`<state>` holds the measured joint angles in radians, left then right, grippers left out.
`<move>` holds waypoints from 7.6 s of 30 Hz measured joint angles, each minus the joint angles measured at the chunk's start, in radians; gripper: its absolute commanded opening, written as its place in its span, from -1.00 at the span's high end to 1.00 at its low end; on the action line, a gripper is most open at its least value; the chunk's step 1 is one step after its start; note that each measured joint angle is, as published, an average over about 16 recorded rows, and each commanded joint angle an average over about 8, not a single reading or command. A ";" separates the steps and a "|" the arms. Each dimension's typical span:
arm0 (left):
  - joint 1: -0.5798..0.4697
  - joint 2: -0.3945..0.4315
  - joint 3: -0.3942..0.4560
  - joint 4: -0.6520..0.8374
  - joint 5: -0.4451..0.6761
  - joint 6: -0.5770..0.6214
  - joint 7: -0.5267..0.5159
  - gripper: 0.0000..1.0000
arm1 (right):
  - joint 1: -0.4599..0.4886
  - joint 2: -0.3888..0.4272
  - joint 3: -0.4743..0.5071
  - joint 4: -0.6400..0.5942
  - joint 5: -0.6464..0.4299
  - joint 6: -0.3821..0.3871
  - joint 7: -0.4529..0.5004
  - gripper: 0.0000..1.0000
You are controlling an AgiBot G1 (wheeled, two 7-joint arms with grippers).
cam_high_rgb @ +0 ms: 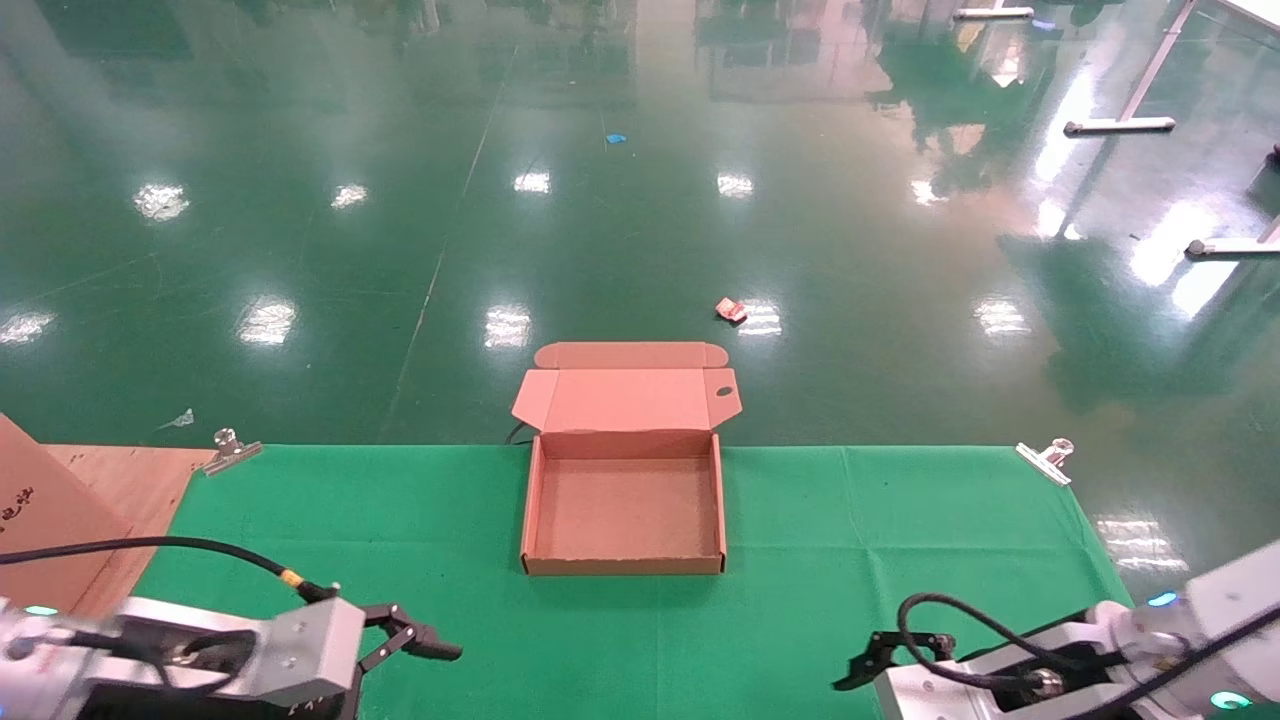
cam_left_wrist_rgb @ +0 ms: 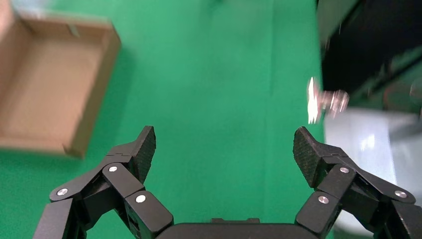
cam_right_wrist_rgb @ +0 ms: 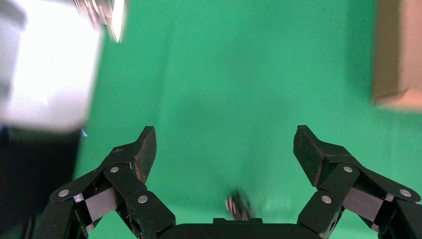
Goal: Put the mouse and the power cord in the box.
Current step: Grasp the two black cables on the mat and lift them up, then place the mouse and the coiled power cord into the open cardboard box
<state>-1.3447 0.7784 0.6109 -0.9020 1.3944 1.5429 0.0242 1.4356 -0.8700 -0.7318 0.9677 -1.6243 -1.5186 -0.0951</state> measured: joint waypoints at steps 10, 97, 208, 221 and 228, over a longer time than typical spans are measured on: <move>-0.109 0.117 0.143 0.245 0.290 -0.069 0.142 -1.00 | 0.073 -0.144 -0.135 -0.193 -0.288 0.138 -0.161 -1.00; -0.368 0.260 0.215 0.759 0.439 -0.086 0.499 1.00 | 0.316 -0.341 -0.130 -0.892 -0.300 0.240 -0.650 1.00; -0.239 0.253 0.348 0.368 -0.319 -0.594 0.638 -1.00 | 0.448 -0.497 -0.147 -0.417 -0.143 0.269 -0.254 1.00; -0.186 0.080 0.318 0.335 -0.364 -0.521 0.676 -1.00 | 0.307 -0.506 -0.378 -0.312 -0.040 0.661 -0.168 1.00; -0.159 0.044 0.301 0.326 -0.391 -0.519 0.683 -1.00 | 0.253 -0.504 -0.485 -0.320 -0.008 0.792 -0.147 0.25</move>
<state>-1.5039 0.8221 0.9122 -0.5763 1.0036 1.0239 0.7074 1.6886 -1.3741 -1.2167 0.6482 -1.6323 -0.7263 -0.2418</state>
